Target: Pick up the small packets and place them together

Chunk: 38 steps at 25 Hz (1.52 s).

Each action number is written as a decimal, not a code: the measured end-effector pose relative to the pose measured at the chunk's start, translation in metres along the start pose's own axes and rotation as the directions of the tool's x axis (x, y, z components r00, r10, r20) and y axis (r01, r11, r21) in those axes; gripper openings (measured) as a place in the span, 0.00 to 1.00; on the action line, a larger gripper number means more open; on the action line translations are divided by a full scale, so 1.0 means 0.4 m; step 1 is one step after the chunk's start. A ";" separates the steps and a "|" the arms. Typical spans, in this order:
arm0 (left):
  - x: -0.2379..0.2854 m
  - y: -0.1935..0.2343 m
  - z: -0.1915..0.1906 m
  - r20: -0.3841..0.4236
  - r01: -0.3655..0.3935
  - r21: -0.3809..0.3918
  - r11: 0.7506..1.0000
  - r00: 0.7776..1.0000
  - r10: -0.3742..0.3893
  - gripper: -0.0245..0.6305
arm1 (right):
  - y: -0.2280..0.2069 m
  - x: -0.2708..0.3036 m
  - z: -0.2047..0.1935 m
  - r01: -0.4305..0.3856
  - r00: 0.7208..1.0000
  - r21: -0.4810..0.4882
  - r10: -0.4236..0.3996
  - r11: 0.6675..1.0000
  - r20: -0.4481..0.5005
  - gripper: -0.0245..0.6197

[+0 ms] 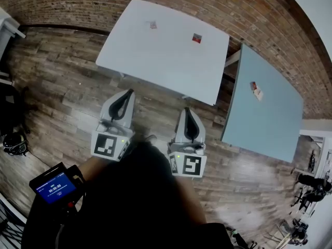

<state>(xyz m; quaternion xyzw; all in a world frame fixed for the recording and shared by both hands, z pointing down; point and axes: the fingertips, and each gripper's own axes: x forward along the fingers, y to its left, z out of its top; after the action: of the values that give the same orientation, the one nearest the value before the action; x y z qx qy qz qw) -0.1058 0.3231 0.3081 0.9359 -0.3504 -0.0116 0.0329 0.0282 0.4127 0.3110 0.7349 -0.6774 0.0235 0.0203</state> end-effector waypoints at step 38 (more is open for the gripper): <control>0.694 0.259 0.017 0.027 0.063 -0.007 0.998 0.998 -0.062 0.04 | -0.283 0.657 -0.020 0.112 0.990 -0.051 -0.115 0.992 -0.077 0.05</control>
<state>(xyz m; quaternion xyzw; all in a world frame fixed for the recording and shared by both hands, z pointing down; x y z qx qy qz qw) 0.0354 0.0624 0.3091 0.9461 -0.3213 -0.0265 0.0318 0.1622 0.1611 0.3355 0.7701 -0.6335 0.0356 0.0658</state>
